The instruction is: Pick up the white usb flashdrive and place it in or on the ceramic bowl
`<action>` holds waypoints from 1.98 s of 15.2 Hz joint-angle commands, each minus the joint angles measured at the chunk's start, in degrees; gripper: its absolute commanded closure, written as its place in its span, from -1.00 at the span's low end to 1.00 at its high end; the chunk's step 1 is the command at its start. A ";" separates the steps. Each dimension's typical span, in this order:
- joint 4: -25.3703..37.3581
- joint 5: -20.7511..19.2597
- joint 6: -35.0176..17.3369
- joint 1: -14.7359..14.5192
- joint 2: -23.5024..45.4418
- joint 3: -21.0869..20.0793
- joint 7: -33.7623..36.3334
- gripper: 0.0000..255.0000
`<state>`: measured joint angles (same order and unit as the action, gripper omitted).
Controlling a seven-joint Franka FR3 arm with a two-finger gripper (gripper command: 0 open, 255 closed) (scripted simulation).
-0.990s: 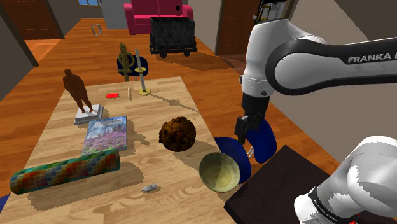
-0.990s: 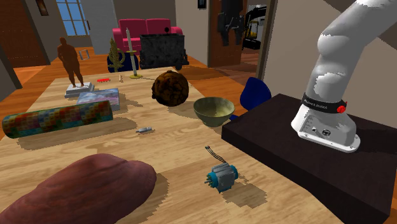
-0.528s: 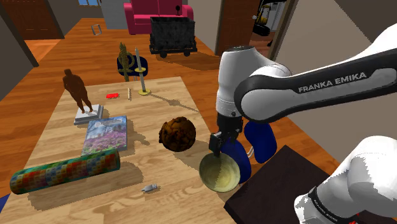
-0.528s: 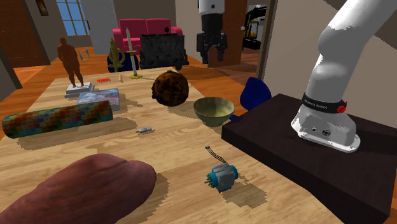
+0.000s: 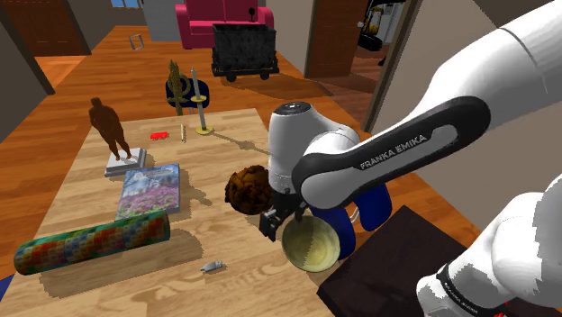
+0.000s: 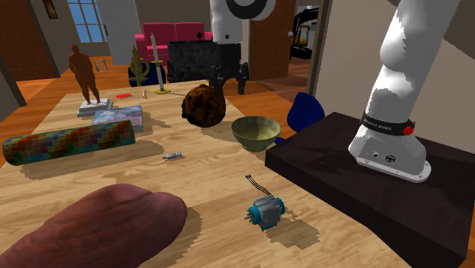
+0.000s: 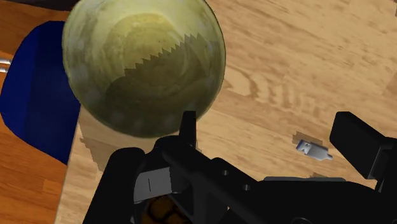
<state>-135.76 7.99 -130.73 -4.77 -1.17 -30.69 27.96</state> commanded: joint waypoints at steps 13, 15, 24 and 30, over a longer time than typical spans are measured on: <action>25.09 -22.92 -8.13 -13.00 33.83 6.83 24.24 -1.00; 30.06 -24.46 -7.82 -15.29 38.26 8.35 25.98 -1.00; 47.49 -27.31 -6.35 -21.69 53.18 12.50 29.19 -1.00; 48.82 -27.88 -7.93 -22.31 56.05 13.23 29.44 -1.00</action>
<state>-87.04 -19.84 -138.51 -27.02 54.67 -17.52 57.36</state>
